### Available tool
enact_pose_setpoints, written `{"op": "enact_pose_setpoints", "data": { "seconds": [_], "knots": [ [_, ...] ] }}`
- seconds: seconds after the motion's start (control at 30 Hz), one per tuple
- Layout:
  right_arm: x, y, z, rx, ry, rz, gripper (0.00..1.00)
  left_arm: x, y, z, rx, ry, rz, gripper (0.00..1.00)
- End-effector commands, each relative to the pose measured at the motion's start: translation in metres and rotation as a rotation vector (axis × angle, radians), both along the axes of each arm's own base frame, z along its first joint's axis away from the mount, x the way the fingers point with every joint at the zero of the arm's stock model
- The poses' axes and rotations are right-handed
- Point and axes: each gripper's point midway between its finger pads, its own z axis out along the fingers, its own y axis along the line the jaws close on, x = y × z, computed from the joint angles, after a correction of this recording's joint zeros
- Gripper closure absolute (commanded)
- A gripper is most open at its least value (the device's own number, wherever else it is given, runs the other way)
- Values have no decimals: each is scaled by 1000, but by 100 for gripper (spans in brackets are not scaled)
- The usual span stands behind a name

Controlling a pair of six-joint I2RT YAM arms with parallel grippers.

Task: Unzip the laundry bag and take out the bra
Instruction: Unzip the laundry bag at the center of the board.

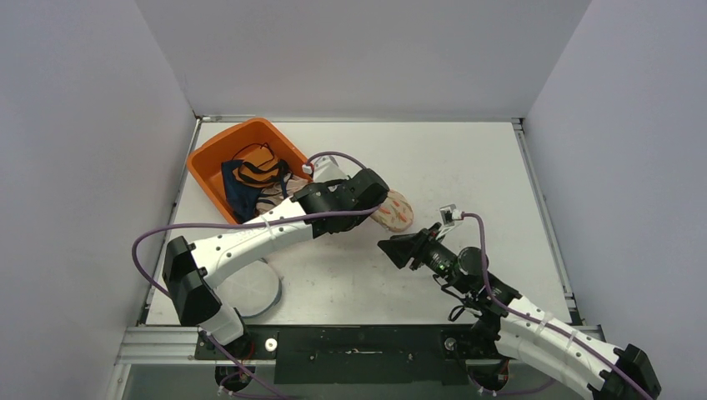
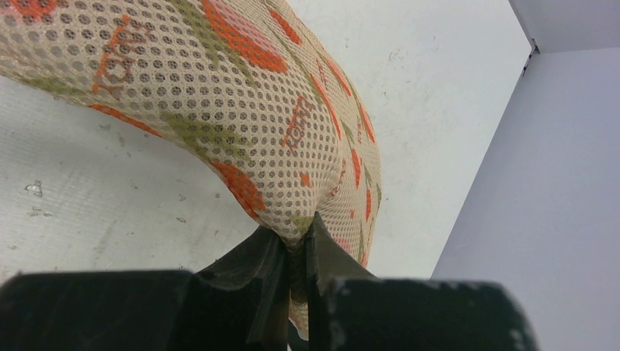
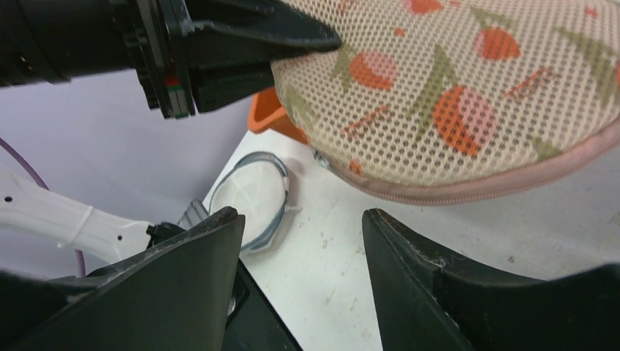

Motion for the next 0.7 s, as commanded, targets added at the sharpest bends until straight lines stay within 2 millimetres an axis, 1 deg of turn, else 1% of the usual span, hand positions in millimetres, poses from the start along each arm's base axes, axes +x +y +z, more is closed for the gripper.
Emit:
{"op": "enact_pose_setpoints", "data": {
  "seconds": [0.0, 0.27, 0.47, 0.67],
  "knots": [
    [11, 0, 29, 106, -83, -56, 38, 6, -1, 20, -63, -28, 31, 100],
    [20, 6, 31, 87, -91, -63, 38, 5, 0, 12, -74, 6, 20, 100],
    [24, 7, 31, 81, -94, -78, 42, 5, 0, 10, -85, 17, 6, 100],
    [29, 6, 37, 88, -117, -100, 45, 3, -2, 8, -93, 22, -10, 100]
  ]
}}
